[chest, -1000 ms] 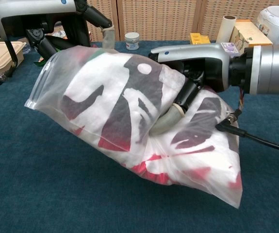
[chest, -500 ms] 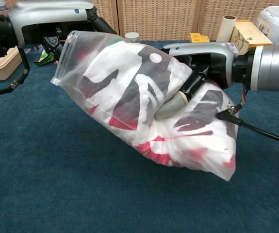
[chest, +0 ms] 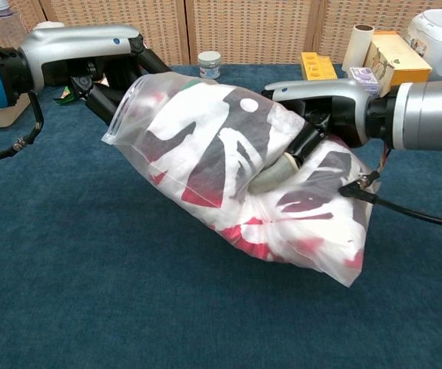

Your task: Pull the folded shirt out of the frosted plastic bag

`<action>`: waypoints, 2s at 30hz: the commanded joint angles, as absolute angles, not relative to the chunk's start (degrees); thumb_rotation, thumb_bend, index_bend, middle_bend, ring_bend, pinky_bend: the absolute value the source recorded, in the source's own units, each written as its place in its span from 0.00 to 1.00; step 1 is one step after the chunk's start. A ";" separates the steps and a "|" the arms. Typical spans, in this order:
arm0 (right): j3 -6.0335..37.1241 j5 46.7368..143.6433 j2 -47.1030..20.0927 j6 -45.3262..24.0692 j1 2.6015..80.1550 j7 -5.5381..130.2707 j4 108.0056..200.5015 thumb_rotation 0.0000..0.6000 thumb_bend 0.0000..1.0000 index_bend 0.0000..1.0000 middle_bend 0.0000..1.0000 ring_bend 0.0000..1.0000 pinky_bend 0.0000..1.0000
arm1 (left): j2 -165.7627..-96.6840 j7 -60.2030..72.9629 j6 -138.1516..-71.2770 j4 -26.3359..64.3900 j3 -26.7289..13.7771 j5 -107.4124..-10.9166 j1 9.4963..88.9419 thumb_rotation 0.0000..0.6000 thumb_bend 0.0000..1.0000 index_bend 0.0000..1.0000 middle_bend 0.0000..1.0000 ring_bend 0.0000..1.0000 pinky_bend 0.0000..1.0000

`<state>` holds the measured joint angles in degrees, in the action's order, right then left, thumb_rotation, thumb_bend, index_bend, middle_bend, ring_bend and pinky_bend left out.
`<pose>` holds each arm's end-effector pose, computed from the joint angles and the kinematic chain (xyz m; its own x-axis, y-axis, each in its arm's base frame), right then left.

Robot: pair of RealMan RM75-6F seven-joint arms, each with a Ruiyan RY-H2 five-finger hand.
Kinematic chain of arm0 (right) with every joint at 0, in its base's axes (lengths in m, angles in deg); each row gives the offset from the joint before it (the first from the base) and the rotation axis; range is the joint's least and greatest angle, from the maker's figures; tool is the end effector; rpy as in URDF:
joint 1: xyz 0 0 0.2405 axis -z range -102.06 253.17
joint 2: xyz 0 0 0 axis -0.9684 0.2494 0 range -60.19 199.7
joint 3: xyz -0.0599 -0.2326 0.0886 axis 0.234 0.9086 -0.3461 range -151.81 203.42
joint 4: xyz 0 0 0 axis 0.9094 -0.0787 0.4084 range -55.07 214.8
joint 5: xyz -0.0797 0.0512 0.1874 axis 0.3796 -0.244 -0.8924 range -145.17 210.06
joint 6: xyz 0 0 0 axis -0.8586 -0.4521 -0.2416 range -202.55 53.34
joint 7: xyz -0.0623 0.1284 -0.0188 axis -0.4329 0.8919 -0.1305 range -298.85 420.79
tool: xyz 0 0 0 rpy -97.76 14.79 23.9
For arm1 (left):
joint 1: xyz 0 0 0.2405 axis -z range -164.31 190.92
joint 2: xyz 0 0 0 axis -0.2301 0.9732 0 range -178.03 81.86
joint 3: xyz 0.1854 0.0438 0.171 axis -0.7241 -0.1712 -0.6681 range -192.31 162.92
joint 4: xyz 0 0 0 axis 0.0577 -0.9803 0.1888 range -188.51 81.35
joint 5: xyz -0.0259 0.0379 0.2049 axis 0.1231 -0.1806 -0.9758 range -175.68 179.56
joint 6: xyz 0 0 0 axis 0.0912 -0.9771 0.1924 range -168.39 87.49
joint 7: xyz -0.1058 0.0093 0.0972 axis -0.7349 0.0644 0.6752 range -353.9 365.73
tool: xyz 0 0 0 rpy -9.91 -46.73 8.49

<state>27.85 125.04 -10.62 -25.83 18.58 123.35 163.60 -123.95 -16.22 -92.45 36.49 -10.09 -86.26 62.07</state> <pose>-0.0992 -0.3312 -0.0148 -0.1031 -0.8210 0.5615 -0.8436 -0.2269 -0.4866 -0.1091 0.3322 0.0239 0.2459 0.4748 0.8450 0.8157 -0.5723 0.0842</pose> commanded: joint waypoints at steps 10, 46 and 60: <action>27.65 120.50 -15.07 -32.77 18.51 116.70 157.87 1.00 0.20 0.84 0.89 1.00 0.90 | -132.11 -17.95 -90.15 26.27 -11.19 -84.64 62.60 1.00 0.43 0.81 1.00 1.00 1.00; 28.90 126.75 -6.67 -11.91 32.80 103.29 155.49 1.00 0.12 0.04 0.16 0.23 0.18 | -140.48 -15.65 -82.21 15.56 -6.34 -78.41 67.93 1.00 0.42 0.81 1.00 1.00 1.00; 34.98 142.31 -10.66 8.52 40.88 90.65 141.39 1.00 0.09 0.18 0.40 0.53 0.43 | -139.62 -10.13 -77.98 17.54 -4.74 -74.29 70.53 1.00 0.41 0.81 1.00 1.00 1.00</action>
